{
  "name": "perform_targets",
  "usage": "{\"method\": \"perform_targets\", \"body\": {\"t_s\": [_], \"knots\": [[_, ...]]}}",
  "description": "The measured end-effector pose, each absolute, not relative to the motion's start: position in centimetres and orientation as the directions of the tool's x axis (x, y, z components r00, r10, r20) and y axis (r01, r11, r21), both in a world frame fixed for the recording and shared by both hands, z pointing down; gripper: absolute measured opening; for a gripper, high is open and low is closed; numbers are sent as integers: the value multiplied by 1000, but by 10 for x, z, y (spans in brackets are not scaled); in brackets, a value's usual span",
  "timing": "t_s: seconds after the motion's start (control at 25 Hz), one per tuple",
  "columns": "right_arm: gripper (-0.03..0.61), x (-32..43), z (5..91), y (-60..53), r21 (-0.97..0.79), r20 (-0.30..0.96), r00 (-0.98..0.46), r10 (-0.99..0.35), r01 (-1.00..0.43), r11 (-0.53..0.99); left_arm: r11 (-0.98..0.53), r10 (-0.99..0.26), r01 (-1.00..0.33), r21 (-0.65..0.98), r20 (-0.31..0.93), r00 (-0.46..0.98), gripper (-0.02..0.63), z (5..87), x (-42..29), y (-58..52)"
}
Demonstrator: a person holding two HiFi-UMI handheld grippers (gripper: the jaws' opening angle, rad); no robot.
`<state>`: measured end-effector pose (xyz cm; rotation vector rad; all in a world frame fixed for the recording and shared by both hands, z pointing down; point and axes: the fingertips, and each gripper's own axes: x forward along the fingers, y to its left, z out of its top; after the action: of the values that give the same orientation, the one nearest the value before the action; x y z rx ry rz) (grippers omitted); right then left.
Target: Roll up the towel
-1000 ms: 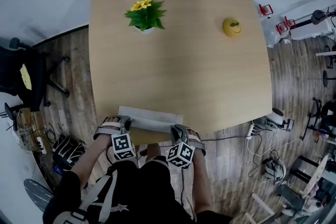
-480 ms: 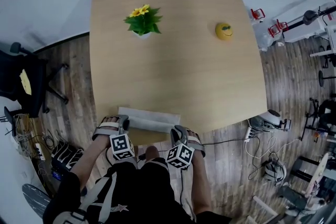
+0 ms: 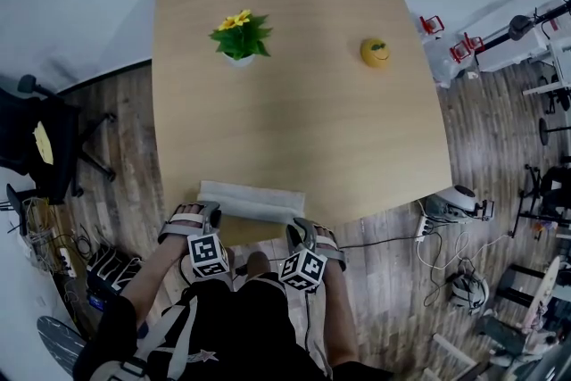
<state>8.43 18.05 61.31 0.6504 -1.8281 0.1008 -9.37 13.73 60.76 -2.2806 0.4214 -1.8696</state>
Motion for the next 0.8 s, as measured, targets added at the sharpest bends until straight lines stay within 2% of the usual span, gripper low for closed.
{"method": "perform_targets", "body": {"t_s": [0.8], "knots": [[110, 83, 647, 182, 231, 907, -216, -361, -461, 857, -962, -264, -109, -249, 951, 164, 98, 642, -93, 149]]}}
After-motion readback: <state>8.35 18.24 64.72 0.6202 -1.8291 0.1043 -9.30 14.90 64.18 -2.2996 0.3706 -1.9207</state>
